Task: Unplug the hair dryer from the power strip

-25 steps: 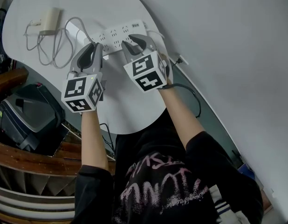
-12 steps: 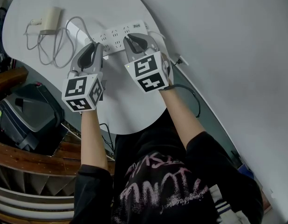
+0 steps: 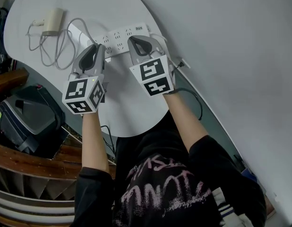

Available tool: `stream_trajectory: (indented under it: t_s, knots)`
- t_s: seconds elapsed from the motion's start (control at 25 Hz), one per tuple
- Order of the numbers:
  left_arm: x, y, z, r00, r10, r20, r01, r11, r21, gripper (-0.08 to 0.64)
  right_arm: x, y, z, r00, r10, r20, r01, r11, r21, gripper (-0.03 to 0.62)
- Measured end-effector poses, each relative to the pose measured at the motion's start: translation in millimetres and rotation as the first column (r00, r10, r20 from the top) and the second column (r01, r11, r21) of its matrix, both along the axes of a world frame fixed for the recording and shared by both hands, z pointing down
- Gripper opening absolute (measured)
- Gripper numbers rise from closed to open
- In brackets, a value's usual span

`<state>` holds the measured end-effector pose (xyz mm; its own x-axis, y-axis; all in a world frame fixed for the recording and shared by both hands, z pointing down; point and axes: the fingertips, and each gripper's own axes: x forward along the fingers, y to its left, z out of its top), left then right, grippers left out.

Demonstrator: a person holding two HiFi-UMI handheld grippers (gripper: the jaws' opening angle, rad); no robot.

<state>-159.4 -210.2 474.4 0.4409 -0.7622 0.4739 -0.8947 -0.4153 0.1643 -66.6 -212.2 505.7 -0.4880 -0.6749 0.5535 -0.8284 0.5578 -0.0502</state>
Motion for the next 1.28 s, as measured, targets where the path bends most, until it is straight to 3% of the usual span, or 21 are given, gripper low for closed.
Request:
stream_trajectory:
  t_s: [1.28]
  knots:
    - [2, 11, -64, 0.998, -0.037, -0.042, 0.042, 0.990, 0.133, 0.052, 21, 11, -62, 1.000, 0.027, 0.013, -0.028, 0.993, 0.117, 0.021]
